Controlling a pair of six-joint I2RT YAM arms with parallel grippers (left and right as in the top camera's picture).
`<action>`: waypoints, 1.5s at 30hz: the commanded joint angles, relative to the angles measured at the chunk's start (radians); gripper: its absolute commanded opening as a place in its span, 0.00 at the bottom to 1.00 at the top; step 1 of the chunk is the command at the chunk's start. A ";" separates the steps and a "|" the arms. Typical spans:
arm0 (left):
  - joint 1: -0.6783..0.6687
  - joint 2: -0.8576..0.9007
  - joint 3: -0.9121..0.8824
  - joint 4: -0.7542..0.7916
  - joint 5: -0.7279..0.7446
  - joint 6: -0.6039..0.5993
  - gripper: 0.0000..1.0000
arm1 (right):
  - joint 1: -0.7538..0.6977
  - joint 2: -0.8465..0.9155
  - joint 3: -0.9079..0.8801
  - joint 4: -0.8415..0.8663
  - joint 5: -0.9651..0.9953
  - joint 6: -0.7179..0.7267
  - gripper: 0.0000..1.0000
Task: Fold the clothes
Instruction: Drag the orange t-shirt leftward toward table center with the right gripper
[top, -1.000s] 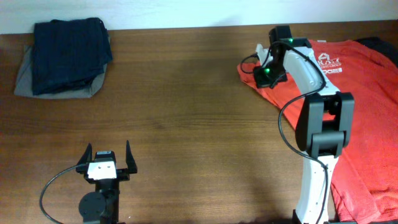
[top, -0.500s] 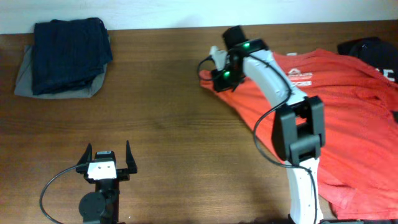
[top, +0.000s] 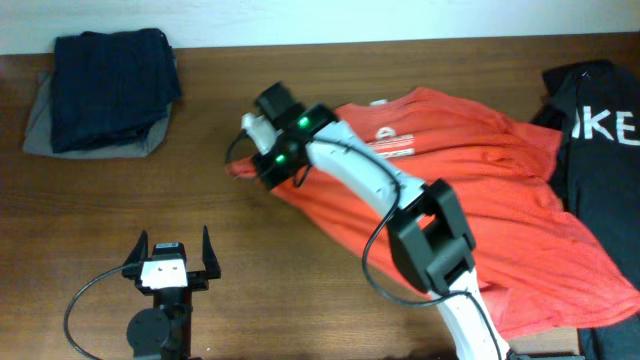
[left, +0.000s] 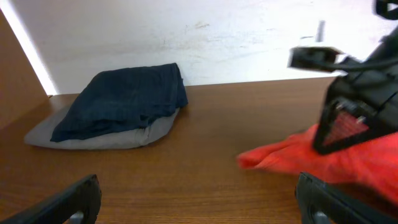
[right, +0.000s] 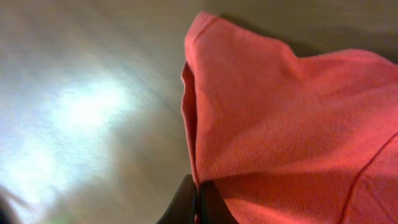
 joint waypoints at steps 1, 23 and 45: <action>0.006 -0.008 -0.004 -0.002 -0.003 0.013 0.99 | 0.054 -0.008 0.021 0.013 -0.027 0.079 0.04; 0.006 -0.008 -0.004 -0.002 -0.003 0.013 0.99 | -0.091 -0.110 0.091 -0.100 0.008 0.122 0.65; 0.006 -0.008 -0.004 -0.002 -0.003 0.013 0.99 | -0.443 0.023 0.122 -0.124 0.243 0.434 0.04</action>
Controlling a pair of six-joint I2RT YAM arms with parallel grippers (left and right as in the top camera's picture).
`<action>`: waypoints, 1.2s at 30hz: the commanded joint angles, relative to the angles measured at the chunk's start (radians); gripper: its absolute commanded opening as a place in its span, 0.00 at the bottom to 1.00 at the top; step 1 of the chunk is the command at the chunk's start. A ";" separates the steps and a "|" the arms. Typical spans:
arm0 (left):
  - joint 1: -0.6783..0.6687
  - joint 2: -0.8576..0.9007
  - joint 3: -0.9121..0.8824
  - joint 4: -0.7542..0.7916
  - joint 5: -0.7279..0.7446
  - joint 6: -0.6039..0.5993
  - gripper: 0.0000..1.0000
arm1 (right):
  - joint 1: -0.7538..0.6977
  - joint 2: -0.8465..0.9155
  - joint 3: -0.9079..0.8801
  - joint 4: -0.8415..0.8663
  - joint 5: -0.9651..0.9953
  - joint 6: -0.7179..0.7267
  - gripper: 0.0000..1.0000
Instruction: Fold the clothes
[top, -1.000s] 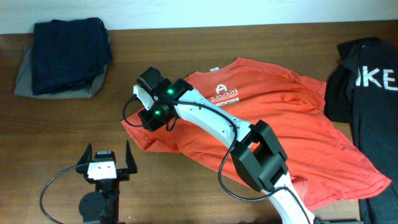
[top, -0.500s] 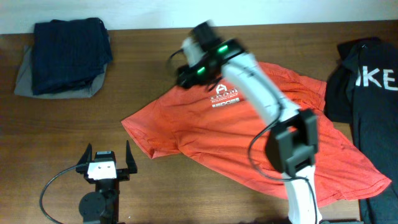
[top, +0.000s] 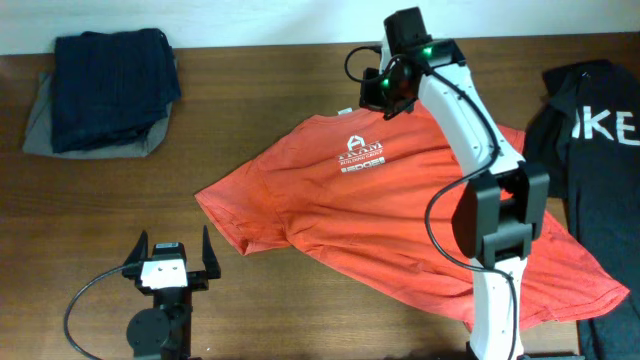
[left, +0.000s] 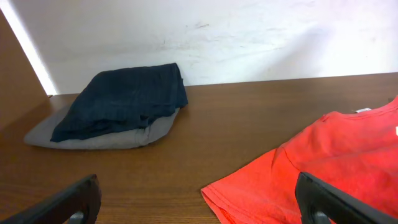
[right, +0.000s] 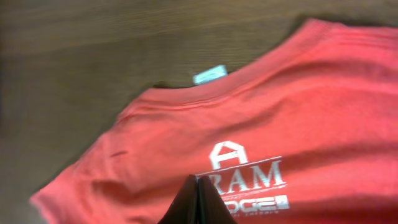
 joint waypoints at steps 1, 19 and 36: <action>0.006 -0.008 -0.004 -0.002 -0.003 0.013 0.99 | 0.005 0.080 0.010 0.006 0.095 0.121 0.04; 0.006 -0.008 -0.004 -0.002 -0.003 0.013 0.99 | 0.090 0.184 0.010 0.089 0.043 0.145 0.04; 0.006 -0.008 -0.004 -0.002 -0.003 0.013 0.99 | 0.124 0.230 0.010 0.114 0.060 0.215 0.04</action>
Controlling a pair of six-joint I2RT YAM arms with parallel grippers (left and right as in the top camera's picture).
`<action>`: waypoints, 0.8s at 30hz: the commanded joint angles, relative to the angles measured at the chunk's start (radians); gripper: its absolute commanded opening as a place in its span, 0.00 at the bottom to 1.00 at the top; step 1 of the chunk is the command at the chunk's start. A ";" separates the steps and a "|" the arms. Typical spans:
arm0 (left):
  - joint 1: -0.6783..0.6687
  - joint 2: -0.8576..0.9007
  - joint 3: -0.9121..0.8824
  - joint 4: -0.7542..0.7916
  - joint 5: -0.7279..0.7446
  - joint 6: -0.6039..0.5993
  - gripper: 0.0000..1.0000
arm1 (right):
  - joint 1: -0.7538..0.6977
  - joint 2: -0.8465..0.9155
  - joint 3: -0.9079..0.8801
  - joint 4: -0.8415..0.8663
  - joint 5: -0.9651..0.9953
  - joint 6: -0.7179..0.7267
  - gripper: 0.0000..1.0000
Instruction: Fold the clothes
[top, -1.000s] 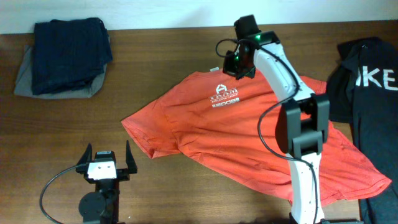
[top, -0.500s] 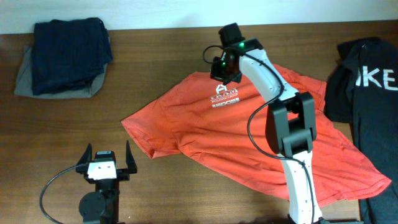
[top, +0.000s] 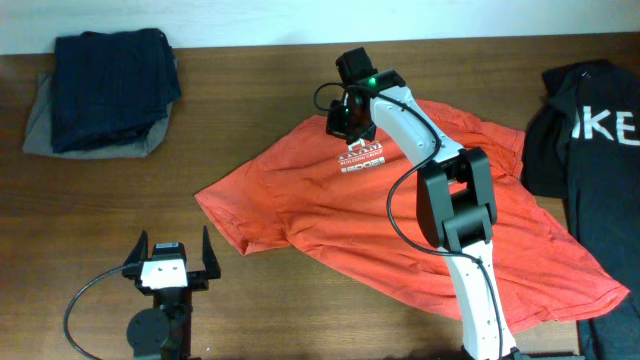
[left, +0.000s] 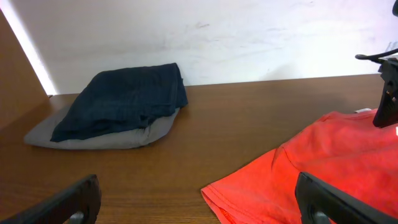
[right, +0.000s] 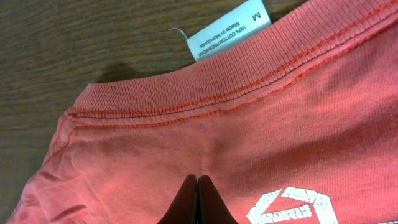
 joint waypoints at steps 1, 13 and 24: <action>0.006 -0.008 -0.004 -0.002 -0.003 0.013 0.99 | 0.011 0.026 0.011 0.012 0.016 0.040 0.04; 0.006 -0.008 -0.004 -0.002 -0.003 0.013 0.99 | 0.073 0.037 0.011 0.076 -0.006 0.066 0.04; 0.006 -0.008 -0.004 -0.002 -0.003 0.013 0.99 | 0.105 0.038 0.011 0.077 -0.003 0.066 0.04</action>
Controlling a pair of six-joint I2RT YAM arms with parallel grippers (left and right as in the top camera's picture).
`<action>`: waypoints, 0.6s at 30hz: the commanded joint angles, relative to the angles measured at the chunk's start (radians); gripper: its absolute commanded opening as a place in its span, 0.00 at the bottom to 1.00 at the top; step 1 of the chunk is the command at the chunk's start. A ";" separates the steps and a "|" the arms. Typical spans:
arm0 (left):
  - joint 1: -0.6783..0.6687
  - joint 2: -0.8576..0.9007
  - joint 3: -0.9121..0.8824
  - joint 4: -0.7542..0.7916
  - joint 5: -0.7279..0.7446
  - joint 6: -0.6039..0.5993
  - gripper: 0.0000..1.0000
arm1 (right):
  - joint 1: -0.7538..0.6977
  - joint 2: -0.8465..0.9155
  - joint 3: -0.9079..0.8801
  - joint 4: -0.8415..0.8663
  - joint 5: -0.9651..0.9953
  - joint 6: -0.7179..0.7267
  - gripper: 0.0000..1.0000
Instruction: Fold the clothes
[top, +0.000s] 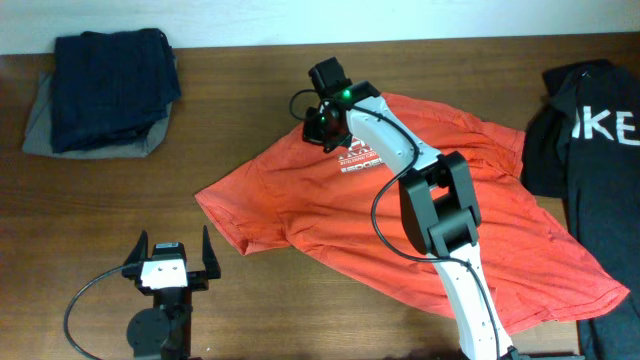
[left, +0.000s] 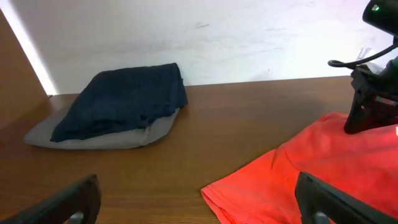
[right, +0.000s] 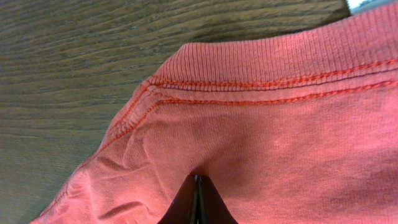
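Observation:
A red T-shirt (top: 400, 220) with a white chest print lies spread face up across the middle of the wooden table (top: 250, 300). My right gripper (top: 322, 118) is shut, its tips pressed onto the fabric just below the ribbed collar by the shoulder seam (right: 198, 177). Small wrinkles gather around the tips, and no fabric is lifted. My left gripper (top: 173, 240) rests open at the front left, nothing between its fingers (left: 199, 208). One red sleeve (left: 249, 193) lies just right of it.
A folded dark blue garment on a folded grey one (top: 105, 90) sits at the back left corner. A black shirt with white letters (top: 590, 130) lies at the right edge, touching the red shirt. A white wall (left: 217, 31) runs behind the table.
My right gripper has shifted left along the collar, from below the size label to the shoulder seam. The label now shows only at the top right corner of the right wrist view.
My right gripper was shut on a red sleeve at the shirt's left side, the shirt bunched. Then the shirt lay spread with the print up and the gripper was above the collar. Then its shut tips touched the fabric under the label, and now sit at the shoulder seam.

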 joint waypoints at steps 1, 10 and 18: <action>0.006 -0.008 -0.004 -0.002 -0.003 0.013 0.99 | 0.016 0.023 0.011 0.005 0.002 0.013 0.04; 0.006 -0.008 -0.004 -0.002 -0.003 0.013 0.99 | 0.034 0.051 0.011 0.028 -0.063 0.035 0.04; 0.006 -0.008 -0.004 -0.002 -0.003 0.013 0.99 | 0.074 0.065 0.011 0.031 -0.090 0.035 0.04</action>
